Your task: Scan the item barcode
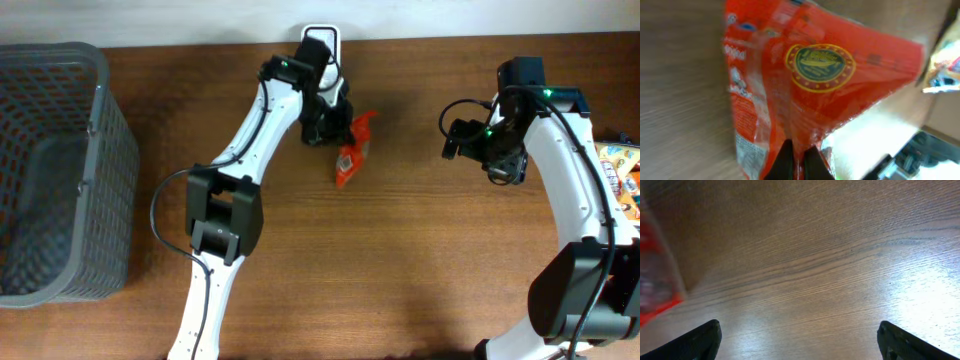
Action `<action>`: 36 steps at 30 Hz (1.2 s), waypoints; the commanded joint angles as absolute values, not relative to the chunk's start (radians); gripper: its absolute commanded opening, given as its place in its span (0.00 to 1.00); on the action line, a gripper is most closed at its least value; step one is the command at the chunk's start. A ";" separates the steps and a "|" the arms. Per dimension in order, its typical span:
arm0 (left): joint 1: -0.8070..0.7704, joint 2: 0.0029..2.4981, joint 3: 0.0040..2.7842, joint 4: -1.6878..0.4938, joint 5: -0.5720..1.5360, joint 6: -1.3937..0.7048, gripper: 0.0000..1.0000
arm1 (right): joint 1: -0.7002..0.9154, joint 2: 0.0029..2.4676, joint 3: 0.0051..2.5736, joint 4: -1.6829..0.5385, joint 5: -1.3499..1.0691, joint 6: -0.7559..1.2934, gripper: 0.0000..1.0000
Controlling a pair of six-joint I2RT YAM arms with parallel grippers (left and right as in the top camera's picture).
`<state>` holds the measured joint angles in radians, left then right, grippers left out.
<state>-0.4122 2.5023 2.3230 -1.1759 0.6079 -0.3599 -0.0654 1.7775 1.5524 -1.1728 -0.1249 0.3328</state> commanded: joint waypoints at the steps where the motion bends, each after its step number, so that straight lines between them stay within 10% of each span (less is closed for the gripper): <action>1: -0.434 2.504 2.187 -1.066 0.738 -0.351 0.00 | -0.059 1.774 1.546 -1.173 -0.130 0.329 0.98; 7: -0.386 2.503 2.180 -1.113 0.397 -0.352 0.00 | -0.059 1.774 1.546 -1.173 -0.130 0.329 0.98; 15: -0.333 2.503 2.182 -1.103 1.301 -0.184 0.00 | -0.059 1.774 1.546 -1.173 -0.130 0.329 0.98; 36: -0.397 2.504 1.989 -0.735 0.862 -0.171 0.00 | -0.059 1.774 1.546 -1.173 -0.130 0.329 0.98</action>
<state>-0.4149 2.5031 1.9987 -0.7219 1.0695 -0.1387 -0.0654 1.7775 1.5524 -1.1732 -0.1249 0.3332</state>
